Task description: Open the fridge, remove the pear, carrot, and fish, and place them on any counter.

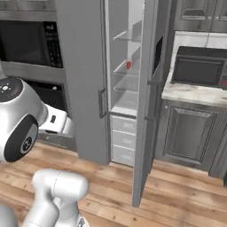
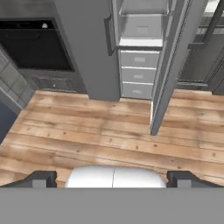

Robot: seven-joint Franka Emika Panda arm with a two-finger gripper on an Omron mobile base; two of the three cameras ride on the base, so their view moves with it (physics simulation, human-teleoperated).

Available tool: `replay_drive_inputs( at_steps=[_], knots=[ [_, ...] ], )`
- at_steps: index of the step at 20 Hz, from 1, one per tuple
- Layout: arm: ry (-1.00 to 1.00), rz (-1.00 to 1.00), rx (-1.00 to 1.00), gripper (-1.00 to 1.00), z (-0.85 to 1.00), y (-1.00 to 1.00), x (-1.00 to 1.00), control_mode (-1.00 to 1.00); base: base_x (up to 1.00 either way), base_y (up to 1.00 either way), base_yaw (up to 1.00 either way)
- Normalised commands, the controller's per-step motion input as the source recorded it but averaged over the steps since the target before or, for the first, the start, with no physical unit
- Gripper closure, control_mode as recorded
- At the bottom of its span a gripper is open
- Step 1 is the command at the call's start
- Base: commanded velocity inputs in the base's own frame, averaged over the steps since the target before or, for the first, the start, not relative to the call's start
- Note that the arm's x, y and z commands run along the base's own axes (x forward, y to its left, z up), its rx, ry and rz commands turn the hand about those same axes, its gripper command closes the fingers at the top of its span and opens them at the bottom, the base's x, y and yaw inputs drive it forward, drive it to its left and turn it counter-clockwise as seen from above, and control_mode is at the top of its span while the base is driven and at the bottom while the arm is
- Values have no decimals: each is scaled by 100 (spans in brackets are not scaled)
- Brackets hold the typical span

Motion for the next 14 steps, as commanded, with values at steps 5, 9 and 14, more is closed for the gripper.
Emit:
replay_drive_inputs(
  at_steps=[5,9,14],
  knots=[
    [0,0,0,-100,0,0,0,100,26,50,-46],
    [0,0,0,-100,0,0,0,100,32,42,-39],
    [0,0,0,-100,0,0,0,100,33,64,-8]
  ],
)
